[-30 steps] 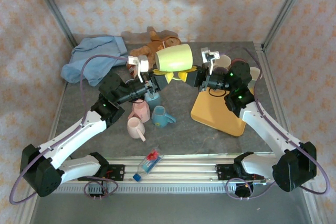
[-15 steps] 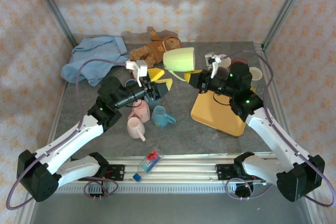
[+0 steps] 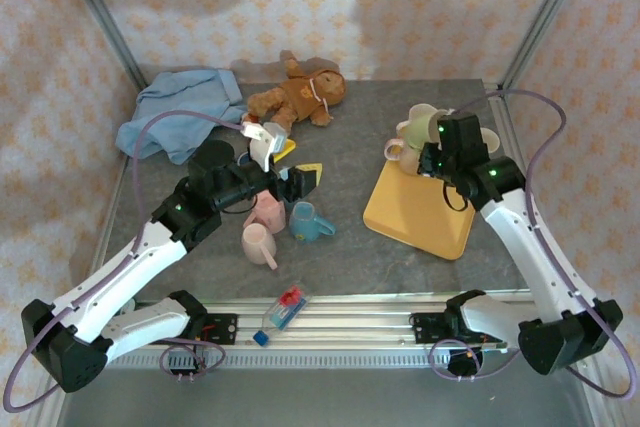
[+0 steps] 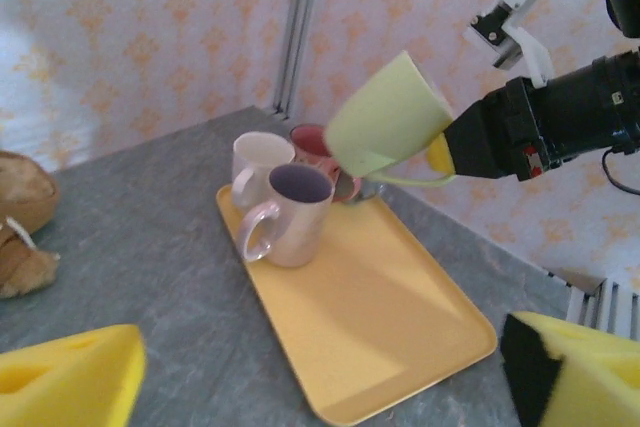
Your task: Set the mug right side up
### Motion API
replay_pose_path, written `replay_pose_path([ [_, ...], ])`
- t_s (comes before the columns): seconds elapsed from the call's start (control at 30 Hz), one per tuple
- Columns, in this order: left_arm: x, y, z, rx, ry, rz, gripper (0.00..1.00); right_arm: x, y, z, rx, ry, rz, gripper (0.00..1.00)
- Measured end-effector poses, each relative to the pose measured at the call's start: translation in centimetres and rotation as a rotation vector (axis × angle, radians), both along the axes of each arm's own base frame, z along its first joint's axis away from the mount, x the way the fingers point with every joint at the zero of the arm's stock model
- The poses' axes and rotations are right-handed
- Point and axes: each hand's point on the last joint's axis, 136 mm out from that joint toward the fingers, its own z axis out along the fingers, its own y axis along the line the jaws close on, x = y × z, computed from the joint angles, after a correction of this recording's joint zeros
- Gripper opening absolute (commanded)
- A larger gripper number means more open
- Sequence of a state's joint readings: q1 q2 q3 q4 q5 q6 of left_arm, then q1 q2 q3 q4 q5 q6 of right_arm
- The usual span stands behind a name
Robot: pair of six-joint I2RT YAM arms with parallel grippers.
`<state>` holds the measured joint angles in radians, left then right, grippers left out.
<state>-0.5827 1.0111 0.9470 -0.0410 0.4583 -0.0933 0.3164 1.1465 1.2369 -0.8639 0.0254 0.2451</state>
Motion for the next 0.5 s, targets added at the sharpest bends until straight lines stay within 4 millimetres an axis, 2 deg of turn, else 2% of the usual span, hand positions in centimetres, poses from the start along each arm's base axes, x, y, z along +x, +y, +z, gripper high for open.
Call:
replay_pose_path([
  [0.13, 0.0, 0.1, -1.3, 0.052, 0.018, 0.0, 1.0, -0.8, -3.7, -3.5, -0.114, 0.181, -0.129, 0.0],
  [0.23, 0.1, 0.1, -1.8, 0.072, 0.021, -0.004, 1.0, -1.1, -5.2, -5.4, -0.157, 0.279, -0.164, 0.0],
  [0.33, 0.0, 0.1, -1.9, 0.086, 0.011, -0.008, 1.0, -1.1, -5.9, -6.4, -0.198, 0.328, -0.149, 0.0],
  [0.5, 0.1, 0.0, -2.6, 0.11, 0.007, -0.018, 1.0, -0.4, -6.0, -7.1, -0.262, 0.34, -0.067, 0.0],
])
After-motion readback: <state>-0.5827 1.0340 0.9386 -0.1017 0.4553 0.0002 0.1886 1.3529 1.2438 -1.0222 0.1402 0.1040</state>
